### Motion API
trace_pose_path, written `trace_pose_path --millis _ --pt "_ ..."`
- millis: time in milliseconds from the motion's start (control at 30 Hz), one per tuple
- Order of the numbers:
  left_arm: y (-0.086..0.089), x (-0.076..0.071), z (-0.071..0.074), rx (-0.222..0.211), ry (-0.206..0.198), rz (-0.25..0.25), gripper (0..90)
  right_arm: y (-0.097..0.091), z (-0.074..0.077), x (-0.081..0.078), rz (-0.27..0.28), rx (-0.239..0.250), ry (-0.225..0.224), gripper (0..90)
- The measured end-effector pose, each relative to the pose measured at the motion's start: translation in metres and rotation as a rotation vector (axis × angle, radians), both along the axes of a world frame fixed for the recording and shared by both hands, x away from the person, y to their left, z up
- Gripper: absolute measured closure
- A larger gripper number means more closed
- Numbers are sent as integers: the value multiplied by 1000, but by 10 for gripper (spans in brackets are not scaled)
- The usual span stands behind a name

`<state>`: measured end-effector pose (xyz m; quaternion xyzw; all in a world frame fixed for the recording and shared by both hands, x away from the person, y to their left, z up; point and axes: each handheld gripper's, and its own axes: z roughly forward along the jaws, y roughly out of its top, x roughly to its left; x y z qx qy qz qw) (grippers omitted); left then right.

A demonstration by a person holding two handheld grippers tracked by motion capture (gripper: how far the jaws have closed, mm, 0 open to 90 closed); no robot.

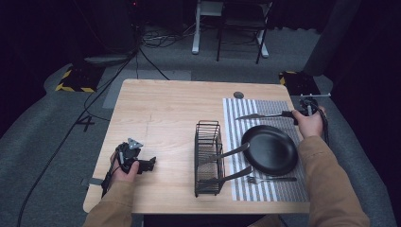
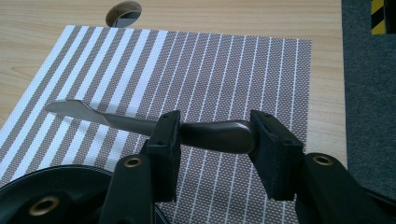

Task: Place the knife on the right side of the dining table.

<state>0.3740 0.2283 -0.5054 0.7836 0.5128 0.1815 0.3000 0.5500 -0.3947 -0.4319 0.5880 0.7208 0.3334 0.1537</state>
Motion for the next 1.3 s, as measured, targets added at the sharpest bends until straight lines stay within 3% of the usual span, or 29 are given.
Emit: trace_pose_path --millis 867,1300 --pt "0 0 0 0 0 0 0 1 -23 9 -13 24 39 571" --pt "0 0 0 0 0 0 0 -1 -20 7 -22 32 6 542"
